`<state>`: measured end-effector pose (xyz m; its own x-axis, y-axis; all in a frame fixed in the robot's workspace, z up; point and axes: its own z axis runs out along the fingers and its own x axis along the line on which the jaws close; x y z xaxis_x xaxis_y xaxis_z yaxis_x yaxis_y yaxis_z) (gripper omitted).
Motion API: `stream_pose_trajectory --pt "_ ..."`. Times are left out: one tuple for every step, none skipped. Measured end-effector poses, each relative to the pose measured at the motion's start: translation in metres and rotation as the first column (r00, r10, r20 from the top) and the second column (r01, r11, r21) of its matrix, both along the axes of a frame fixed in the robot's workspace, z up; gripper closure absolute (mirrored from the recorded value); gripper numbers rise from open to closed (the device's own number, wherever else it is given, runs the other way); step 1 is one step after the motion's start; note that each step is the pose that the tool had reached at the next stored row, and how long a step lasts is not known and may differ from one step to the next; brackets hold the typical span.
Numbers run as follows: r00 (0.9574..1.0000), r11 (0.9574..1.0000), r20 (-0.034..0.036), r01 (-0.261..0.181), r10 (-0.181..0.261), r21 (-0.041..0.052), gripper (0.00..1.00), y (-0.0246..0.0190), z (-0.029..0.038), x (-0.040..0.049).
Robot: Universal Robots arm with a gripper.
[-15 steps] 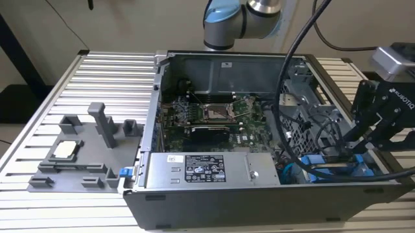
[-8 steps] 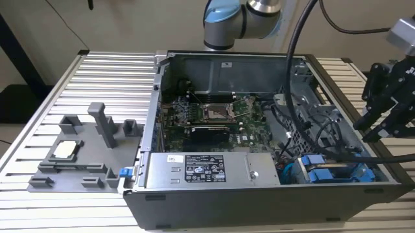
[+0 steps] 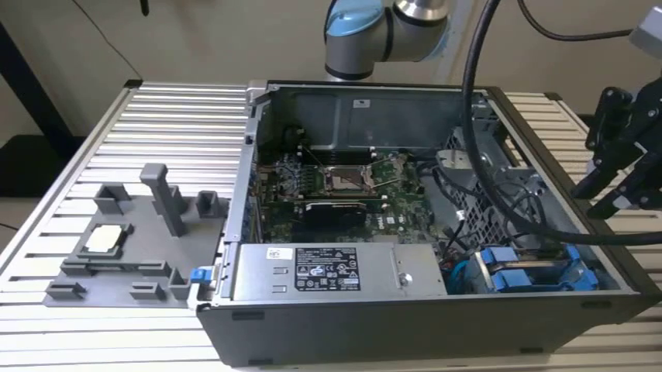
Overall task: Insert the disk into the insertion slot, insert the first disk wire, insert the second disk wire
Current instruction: 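Insert the second disk wire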
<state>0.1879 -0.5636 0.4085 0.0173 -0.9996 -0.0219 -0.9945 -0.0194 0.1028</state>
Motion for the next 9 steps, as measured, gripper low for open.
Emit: stream_pose_trajectory --pt "1.0000 1.0000 0.0000 0.000 0.000 -0.0002 0.67 0.0000 0.0001 0.0000" --pt "1.0000 1.0000 0.0000 0.000 0.000 -0.0003 0.67 0.0002 0.0002 0.0000" --pt "1.0000 1.0000 0.0000 0.000 0.000 -0.0005 0.67 0.0006 0.0003 -0.0001" --pt "1.0000 1.0000 0.0000 0.000 0.000 -0.0004 0.67 0.0017 0.0002 -0.0001" --pt "1.0000 1.0000 0.0000 0.000 0.000 -0.0003 0.67 0.0039 0.0001 0.0000" --pt "1.0000 1.0000 0.0000 0.000 0.000 -0.0004 0.67 0.0067 0.0000 0.0000" --pt "1.0000 1.0000 0.0000 0.000 0.000 -0.0002 0.67 0.0097 -0.0003 -0.0001" --pt "1.0000 1.0000 0.0000 0.000 0.000 -0.0002 0.67 0.0126 -0.0006 -0.0003" --pt "1.0000 1.0000 0.0000 0.000 0.000 -0.0003 0.67 0.0156 -0.0009 -0.0007"
